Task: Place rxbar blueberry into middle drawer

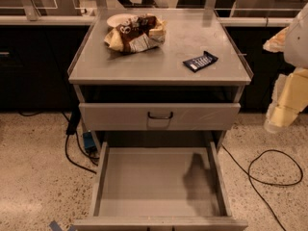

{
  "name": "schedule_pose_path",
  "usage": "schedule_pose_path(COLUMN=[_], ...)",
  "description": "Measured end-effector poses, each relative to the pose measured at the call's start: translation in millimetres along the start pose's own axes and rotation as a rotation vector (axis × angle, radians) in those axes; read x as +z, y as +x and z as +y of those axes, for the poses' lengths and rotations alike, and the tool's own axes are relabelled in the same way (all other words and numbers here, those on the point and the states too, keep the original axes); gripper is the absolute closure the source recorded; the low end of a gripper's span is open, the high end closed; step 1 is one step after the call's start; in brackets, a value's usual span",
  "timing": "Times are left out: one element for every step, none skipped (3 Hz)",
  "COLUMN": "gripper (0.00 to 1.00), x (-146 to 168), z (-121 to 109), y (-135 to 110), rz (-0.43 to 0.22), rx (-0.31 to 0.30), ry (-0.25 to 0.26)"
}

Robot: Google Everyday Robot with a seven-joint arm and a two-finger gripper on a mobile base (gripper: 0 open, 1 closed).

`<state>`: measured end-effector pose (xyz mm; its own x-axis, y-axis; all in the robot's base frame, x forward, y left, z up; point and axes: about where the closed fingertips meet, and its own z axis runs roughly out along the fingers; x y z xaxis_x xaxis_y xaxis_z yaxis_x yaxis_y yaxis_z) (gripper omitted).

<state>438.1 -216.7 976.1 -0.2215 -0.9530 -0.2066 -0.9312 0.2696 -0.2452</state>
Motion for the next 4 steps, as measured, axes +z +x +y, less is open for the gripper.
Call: schedule_pose_path(gripper=[0.0, 0.0, 0.0, 0.0], x=[-0.4, 4.6, 15.6, 26.2], z=[-0.8, -20.1, -49.9, -77.4], y=[-0.6, -7.6, -18.1, -30.4], rz=[-0.002, -0.005, -0.005, -0.003], rx=[-0.001, -0.029, -0.076, -0.123], ry=[0.003, 0.015, 0.021, 0.025])
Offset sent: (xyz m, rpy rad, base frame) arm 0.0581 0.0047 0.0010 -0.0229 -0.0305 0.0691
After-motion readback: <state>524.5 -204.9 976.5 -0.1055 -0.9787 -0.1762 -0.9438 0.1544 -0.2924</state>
